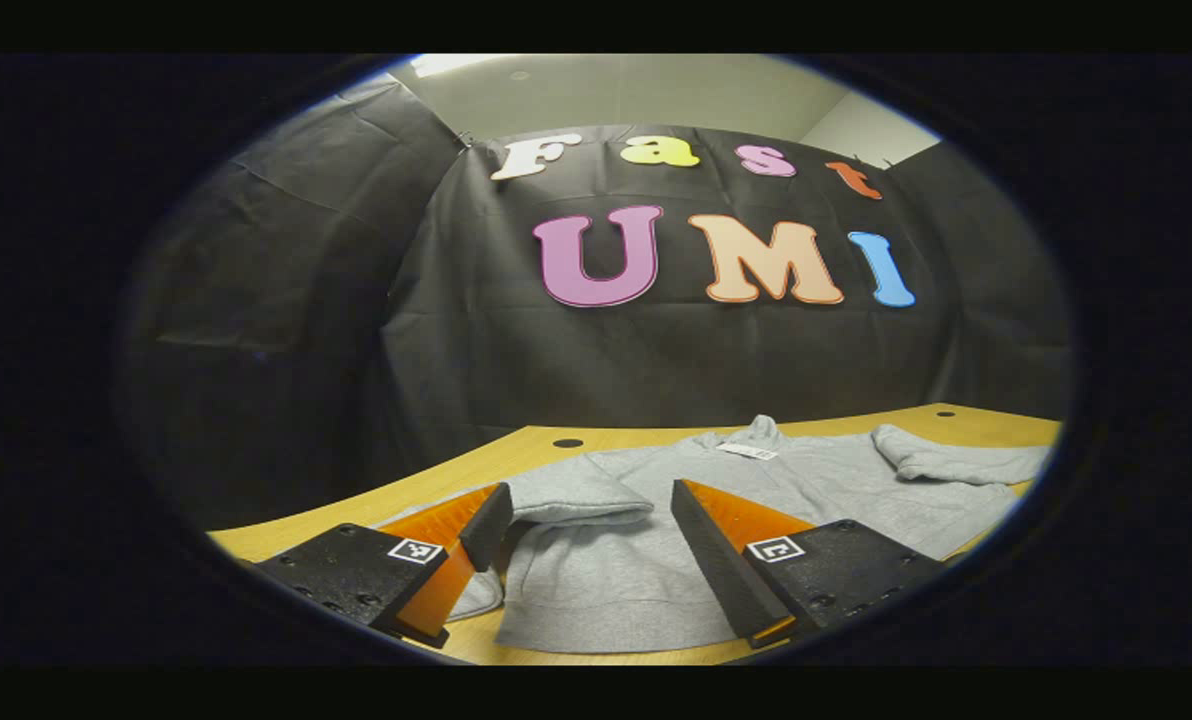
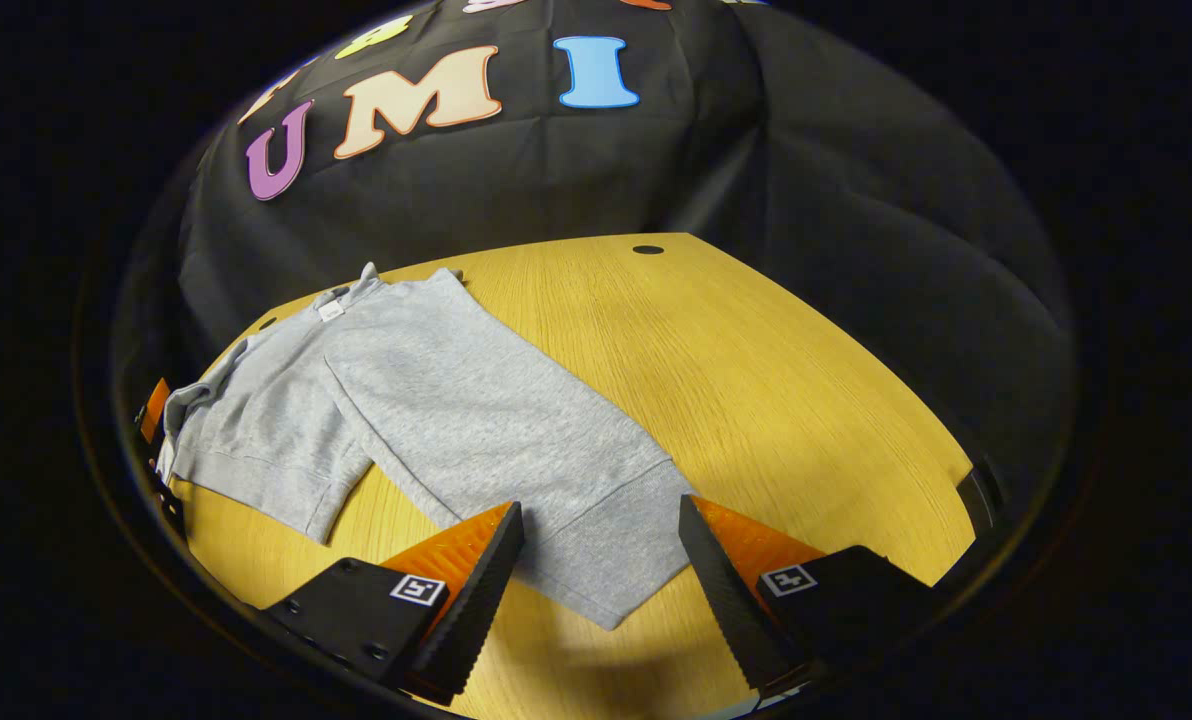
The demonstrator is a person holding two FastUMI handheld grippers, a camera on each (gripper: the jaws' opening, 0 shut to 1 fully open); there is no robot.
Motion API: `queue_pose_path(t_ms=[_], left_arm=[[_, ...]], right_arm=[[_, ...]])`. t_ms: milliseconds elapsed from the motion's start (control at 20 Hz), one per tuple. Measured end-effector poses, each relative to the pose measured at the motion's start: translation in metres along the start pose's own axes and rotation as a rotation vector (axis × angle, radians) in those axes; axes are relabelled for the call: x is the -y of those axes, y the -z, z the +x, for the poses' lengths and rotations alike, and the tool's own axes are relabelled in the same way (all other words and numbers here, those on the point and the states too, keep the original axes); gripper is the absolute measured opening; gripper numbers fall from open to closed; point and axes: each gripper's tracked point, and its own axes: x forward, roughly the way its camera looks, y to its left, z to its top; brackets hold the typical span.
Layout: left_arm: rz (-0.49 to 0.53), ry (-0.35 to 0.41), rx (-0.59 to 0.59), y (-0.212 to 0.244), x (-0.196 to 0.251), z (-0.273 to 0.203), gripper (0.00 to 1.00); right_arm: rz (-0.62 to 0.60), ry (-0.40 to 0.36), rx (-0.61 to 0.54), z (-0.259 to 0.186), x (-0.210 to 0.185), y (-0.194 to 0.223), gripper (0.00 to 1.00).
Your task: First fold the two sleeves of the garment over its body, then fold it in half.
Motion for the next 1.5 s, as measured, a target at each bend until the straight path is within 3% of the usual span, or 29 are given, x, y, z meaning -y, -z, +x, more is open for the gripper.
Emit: queue_pose_path(t_ms=[50,100,150,200,400,450,600,750,900,1150,1300,1500], left_arm=[[0.000,0.000,0.000,0.001,0.000,0.000,0.94],[0.000,0.000,0.000,0.000,0.000,0.000,0.94],[0.000,0.000,0.000,0.000,0.000,0.001,0.94],[0.000,-0.001,0.000,0.000,0.000,0.001,0.94],[0.000,-0.001,0.000,0.001,-0.001,0.001,0.94],[0.000,-0.001,0.000,0.000,-0.001,0.001,0.94],[0.000,-0.001,0.000,0.001,0.000,0.001,0.94],[0.000,-0.002,0.000,0.000,-0.001,0.001,0.94],[0.000,-0.002,0.000,0.001,0.000,0.001,0.94],[0.000,-0.002,0.000,0.000,-0.001,0.000,0.94],[0.000,-0.001,0.000,0.001,-0.001,0.000,0.94],[0.000,0.002,0.001,0.001,0.000,0.001,0.94]], right_arm=[[-0.005,0.001,-0.002,0.000,-0.001,0.002,0.94],[-0.010,-0.001,0.000,0.000,-0.001,0.001,0.98],[-0.009,-0.001,0.000,0.000,-0.001,0.002,0.94],[-0.009,-0.002,0.004,0.000,-0.002,0.001,0.98],[-0.009,-0.010,0.009,-0.002,-0.008,0.002,0.97],[-0.019,-0.006,0.013,-0.002,-0.010,0.004,0.81],[-0.034,-0.023,0.014,-0.003,-0.021,0.003,0.67],[-0.041,-0.055,0.006,-0.003,-0.030,0.005,0.32],[-0.045,-0.052,0.002,-0.005,-0.032,0.005,0.18],[0.054,-0.080,-0.035,-0.007,-0.039,0.002,0.08],[0.058,-0.078,-0.034,-0.010,-0.043,-0.012,0.08],[0.093,-0.136,0.002,-0.013,-0.071,-0.052,0.08]])
